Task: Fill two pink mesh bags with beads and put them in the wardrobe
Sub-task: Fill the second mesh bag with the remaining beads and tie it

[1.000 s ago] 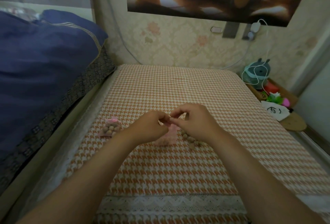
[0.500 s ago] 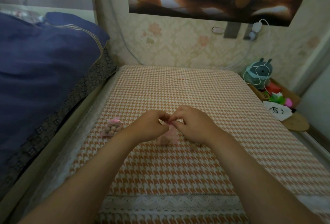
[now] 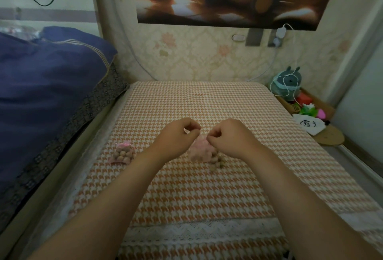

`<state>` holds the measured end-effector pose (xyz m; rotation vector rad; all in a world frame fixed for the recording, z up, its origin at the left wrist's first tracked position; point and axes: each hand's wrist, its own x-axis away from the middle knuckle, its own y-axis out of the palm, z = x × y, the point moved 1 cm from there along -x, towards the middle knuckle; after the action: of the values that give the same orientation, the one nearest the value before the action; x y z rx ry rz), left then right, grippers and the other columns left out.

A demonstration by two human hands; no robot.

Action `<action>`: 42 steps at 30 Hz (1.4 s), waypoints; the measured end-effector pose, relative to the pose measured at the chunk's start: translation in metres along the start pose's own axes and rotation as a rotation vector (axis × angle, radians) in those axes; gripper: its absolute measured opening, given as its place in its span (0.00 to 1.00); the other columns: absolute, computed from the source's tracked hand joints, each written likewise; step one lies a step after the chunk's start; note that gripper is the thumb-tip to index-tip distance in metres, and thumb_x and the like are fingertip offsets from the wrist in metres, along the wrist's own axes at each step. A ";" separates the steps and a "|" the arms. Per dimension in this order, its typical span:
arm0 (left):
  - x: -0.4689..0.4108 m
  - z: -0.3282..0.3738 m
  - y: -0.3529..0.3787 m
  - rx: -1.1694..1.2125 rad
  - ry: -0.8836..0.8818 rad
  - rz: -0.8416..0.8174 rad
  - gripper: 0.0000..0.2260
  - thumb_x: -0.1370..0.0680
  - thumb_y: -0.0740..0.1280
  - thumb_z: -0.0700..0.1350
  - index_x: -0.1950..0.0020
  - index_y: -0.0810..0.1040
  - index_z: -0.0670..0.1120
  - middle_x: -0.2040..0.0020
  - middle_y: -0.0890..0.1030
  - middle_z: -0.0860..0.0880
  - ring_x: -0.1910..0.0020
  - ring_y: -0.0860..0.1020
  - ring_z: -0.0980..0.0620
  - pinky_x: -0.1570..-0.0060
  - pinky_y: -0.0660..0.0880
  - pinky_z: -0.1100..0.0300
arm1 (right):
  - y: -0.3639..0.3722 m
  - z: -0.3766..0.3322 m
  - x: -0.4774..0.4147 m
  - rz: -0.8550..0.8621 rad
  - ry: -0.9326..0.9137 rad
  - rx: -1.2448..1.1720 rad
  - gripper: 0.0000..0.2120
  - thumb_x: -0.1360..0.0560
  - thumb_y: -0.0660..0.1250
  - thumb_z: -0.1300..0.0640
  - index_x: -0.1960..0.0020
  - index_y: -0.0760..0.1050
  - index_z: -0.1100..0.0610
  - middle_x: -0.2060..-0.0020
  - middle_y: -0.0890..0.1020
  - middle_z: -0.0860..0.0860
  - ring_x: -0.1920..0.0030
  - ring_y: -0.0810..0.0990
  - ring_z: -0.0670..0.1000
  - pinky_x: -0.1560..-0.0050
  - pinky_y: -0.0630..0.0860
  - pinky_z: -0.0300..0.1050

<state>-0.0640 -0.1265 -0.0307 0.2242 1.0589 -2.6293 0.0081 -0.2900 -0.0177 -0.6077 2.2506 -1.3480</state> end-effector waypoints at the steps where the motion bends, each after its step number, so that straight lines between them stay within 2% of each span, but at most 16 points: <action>1: -0.001 0.002 0.003 0.000 -0.018 0.041 0.04 0.21 0.65 0.47 0.49 0.80 0.53 0.56 0.80 0.59 0.59 0.77 0.63 0.60 0.71 0.67 | -0.002 0.007 0.002 0.004 0.021 -0.002 0.11 0.28 0.66 0.51 0.62 0.84 0.56 0.69 0.84 0.52 0.66 0.82 0.54 0.65 0.79 0.52; 4: -0.001 0.003 0.015 -0.006 -0.098 0.012 0.08 0.20 0.61 0.43 0.53 0.79 0.52 0.57 0.82 0.54 0.63 0.79 0.54 0.63 0.76 0.57 | -0.009 0.028 0.010 0.021 0.074 -0.024 0.11 0.28 0.67 0.52 0.62 0.84 0.58 0.69 0.84 0.53 0.69 0.81 0.52 0.68 0.77 0.49; 6: 0.002 0.005 0.027 -0.078 -0.118 -0.096 0.10 0.22 0.60 0.40 0.55 0.79 0.52 0.57 0.82 0.53 0.63 0.79 0.53 0.65 0.76 0.56 | -0.014 0.040 0.017 0.018 0.097 -0.032 0.12 0.28 0.67 0.52 0.63 0.83 0.59 0.68 0.84 0.54 0.71 0.80 0.52 0.68 0.77 0.49; 7: 0.003 0.006 0.033 -0.129 -0.108 -0.157 0.10 0.23 0.61 0.40 0.56 0.79 0.52 0.57 0.82 0.54 0.62 0.79 0.53 0.62 0.78 0.55 | -0.015 0.045 0.020 0.015 0.106 -0.036 0.12 0.28 0.67 0.51 0.61 0.83 0.59 0.67 0.84 0.55 0.69 0.81 0.55 0.67 0.79 0.51; 10: 0.008 0.009 0.051 -0.287 -0.056 -0.316 0.03 0.26 0.67 0.46 0.59 0.78 0.53 0.57 0.81 0.55 0.56 0.79 0.53 0.53 0.77 0.57 | -0.019 0.057 0.027 -0.005 0.125 -0.069 0.12 0.28 0.67 0.51 0.60 0.83 0.60 0.65 0.85 0.56 0.63 0.83 0.58 0.62 0.81 0.55; 13: 0.009 0.010 0.064 -0.378 -0.015 -0.427 0.09 0.28 0.71 0.55 0.59 0.80 0.50 0.59 0.81 0.53 0.57 0.79 0.53 0.55 0.76 0.59 | -0.021 0.064 0.034 -0.031 0.117 -0.090 0.13 0.28 0.67 0.51 0.61 0.83 0.60 0.63 0.86 0.55 0.62 0.84 0.57 0.60 0.83 0.56; 15: 0.011 0.013 0.069 -0.434 0.007 -0.461 0.07 0.27 0.70 0.52 0.61 0.79 0.50 0.64 0.78 0.54 0.60 0.78 0.52 0.59 0.75 0.60 | -0.021 0.066 0.037 -0.050 0.103 -0.101 0.14 0.27 0.67 0.51 0.61 0.82 0.61 0.62 0.85 0.57 0.61 0.83 0.60 0.61 0.82 0.56; 18: 0.011 0.013 0.076 -0.524 0.082 -0.449 0.03 0.28 0.70 0.49 0.58 0.80 0.50 0.66 0.73 0.57 0.59 0.75 0.52 0.60 0.71 0.61 | -0.022 0.070 0.039 -0.058 0.100 -0.111 0.15 0.27 0.66 0.51 0.62 0.80 0.63 0.60 0.85 0.60 0.61 0.82 0.62 0.61 0.81 0.58; 22: 0.003 0.013 0.072 -0.440 0.032 -0.424 0.03 0.27 0.73 0.46 0.55 0.82 0.49 0.60 0.78 0.56 0.60 0.76 0.57 0.62 0.69 0.65 | -0.021 0.073 0.040 -0.070 0.089 -0.097 0.15 0.28 0.65 0.50 0.61 0.80 0.63 0.57 0.85 0.60 0.60 0.82 0.63 0.62 0.81 0.60; 26: -0.014 0.026 0.053 -0.110 -0.034 -0.086 0.06 0.28 0.75 0.48 0.54 0.81 0.50 0.59 0.80 0.56 0.60 0.78 0.59 0.61 0.72 0.67 | -0.021 0.075 0.039 -0.083 0.101 -0.100 0.15 0.26 0.65 0.48 0.56 0.83 0.60 0.60 0.86 0.57 0.60 0.83 0.60 0.59 0.82 0.59; 28: -0.016 0.039 0.048 0.031 -0.012 -0.010 0.06 0.27 0.75 0.48 0.55 0.82 0.49 0.61 0.81 0.56 0.64 0.77 0.62 0.63 0.71 0.68 | -0.021 0.074 0.037 -0.092 0.100 -0.114 0.13 0.26 0.66 0.49 0.55 0.85 0.56 0.60 0.86 0.53 0.58 0.84 0.56 0.54 0.83 0.57; 30: -0.012 0.051 0.050 0.057 0.050 -0.063 0.05 0.27 0.74 0.48 0.54 0.83 0.49 0.61 0.82 0.56 0.64 0.77 0.63 0.63 0.72 0.70 | -0.021 0.072 0.036 -0.100 0.101 -0.131 0.10 0.25 0.67 0.50 0.55 0.86 0.50 0.60 0.86 0.48 0.58 0.84 0.51 0.54 0.83 0.53; 32: -0.007 0.057 0.058 0.034 0.101 -0.148 0.04 0.26 0.74 0.47 0.54 0.83 0.49 0.62 0.81 0.57 0.66 0.77 0.66 0.65 0.71 0.73 | -0.021 0.071 0.035 -0.108 0.112 -0.135 0.08 0.25 0.68 0.51 0.56 0.86 0.48 0.63 0.85 0.47 0.62 0.82 0.48 0.60 0.80 0.47; 34: -0.005 0.056 0.066 0.017 0.104 -0.197 0.03 0.26 0.74 0.47 0.54 0.83 0.51 0.62 0.81 0.58 0.66 0.77 0.66 0.64 0.71 0.72 | -0.019 0.072 0.034 -0.111 0.116 -0.114 0.08 0.26 0.68 0.53 0.60 0.85 0.52 0.67 0.83 0.50 0.65 0.81 0.52 0.65 0.77 0.50; 38: -0.004 0.050 0.076 -0.010 0.077 -0.182 0.03 0.26 0.74 0.48 0.54 0.82 0.54 0.59 0.80 0.60 0.62 0.78 0.59 0.59 0.76 0.62 | -0.020 0.073 0.035 -0.121 0.114 -0.106 0.08 0.28 0.67 0.54 0.58 0.85 0.51 0.63 0.85 0.54 0.60 0.83 0.57 0.59 0.81 0.57; 42: -0.006 0.052 0.079 -0.088 0.114 -0.177 0.04 0.26 0.73 0.51 0.54 0.84 0.53 0.56 0.77 0.59 0.61 0.76 0.62 0.59 0.72 0.66 | -0.021 0.076 0.037 -0.132 0.104 -0.074 0.09 0.26 0.67 0.53 0.56 0.86 0.53 0.62 0.85 0.57 0.62 0.83 0.57 0.61 0.81 0.55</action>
<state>-0.0335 -0.2155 -0.0433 0.2757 1.2842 -2.7443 0.0249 -0.3736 -0.0368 -0.7385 2.3890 -1.3937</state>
